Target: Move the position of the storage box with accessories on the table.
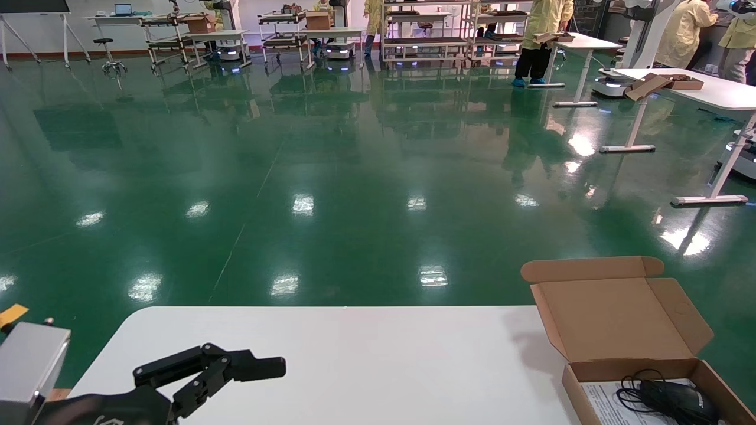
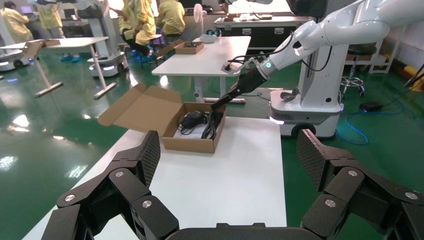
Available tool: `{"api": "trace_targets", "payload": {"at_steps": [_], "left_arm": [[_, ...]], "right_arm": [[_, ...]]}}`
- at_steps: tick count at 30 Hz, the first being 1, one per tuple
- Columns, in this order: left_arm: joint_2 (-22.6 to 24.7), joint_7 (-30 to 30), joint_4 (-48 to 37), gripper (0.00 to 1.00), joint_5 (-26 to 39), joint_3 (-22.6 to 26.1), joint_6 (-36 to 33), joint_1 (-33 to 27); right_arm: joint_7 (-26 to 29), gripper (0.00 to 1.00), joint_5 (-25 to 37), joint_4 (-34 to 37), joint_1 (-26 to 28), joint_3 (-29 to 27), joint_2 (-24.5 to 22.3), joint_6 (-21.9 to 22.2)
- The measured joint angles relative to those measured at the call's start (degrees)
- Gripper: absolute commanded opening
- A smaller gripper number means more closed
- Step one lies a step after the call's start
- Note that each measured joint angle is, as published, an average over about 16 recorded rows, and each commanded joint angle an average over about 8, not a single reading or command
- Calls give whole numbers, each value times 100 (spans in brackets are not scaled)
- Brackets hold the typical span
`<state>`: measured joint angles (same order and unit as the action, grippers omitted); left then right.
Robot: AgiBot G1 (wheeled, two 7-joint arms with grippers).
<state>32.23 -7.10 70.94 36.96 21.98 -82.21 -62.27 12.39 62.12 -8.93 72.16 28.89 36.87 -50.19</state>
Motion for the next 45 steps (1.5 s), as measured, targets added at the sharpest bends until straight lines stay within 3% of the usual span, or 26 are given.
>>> {"api": "trace_targets", "payload": {"at_steps": [1,23,45], "left_arm": [[0,0,0,100,0,0,0,0],[0,0,0,100,0,0,0,0],[-1,0,-1,100,-1,0,1,1]], "right_arm": [[-6,100,-5,-4,-10,-4,3,10],[-409,100,-313,-225,-135,-235,10,80],[-205,100,-875,-1301,-292,-591,-257,-275]]}}
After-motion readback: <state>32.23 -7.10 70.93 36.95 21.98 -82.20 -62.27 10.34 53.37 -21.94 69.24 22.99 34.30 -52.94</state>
